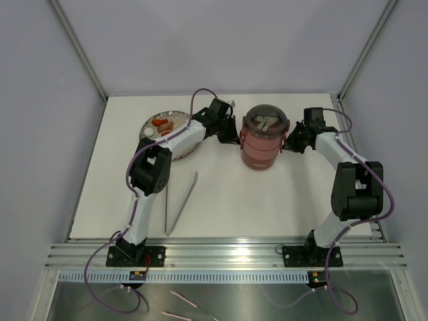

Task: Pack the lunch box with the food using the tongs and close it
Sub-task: Close the fastener on the packing box.

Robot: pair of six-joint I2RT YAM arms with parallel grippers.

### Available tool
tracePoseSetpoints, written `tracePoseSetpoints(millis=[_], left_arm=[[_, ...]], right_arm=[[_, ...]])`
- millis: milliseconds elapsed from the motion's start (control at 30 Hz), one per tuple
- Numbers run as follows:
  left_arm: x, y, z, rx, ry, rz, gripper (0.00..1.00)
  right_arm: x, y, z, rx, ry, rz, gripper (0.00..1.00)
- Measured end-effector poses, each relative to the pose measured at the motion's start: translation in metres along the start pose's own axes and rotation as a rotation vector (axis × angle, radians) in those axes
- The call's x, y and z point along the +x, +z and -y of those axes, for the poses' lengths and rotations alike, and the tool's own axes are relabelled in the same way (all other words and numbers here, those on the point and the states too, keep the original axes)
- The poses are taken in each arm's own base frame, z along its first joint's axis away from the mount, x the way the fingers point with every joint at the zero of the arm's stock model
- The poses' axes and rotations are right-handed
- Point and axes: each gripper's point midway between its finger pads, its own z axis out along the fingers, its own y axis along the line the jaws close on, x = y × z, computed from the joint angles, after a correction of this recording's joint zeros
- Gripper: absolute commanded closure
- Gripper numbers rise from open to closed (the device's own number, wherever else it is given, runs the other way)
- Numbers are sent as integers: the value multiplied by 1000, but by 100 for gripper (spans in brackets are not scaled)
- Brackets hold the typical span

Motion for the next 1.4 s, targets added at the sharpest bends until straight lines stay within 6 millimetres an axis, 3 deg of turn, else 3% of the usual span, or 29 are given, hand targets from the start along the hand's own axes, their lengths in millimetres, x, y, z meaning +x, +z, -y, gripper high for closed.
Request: tracePoseSetpoints(millis=[200, 467, 600, 800, 1000, 1400], left_arm=[[12, 15, -7, -27, -2, -39, 100], [14, 14, -14, -24, -10, -39, 100], [15, 2, -22, -26, -23, -34, 100], [-3, -28, -28, -33, -38, 26, 100], [-23, -55, -11, -5, -14, 98, 100], [-36, -63, 6, 23, 6, 126, 100]], right_arm=[[-2, 2, -4, -2, -7, 14, 100], [-2, 1, -3, 5, -8, 20, 100], [1, -5, 2, 7, -2, 21, 100], [-5, -25, 8, 25, -6, 51, 100], [-17, -50, 5, 40, -39, 107, 100], [-27, -70, -11, -14, -59, 148, 100]])
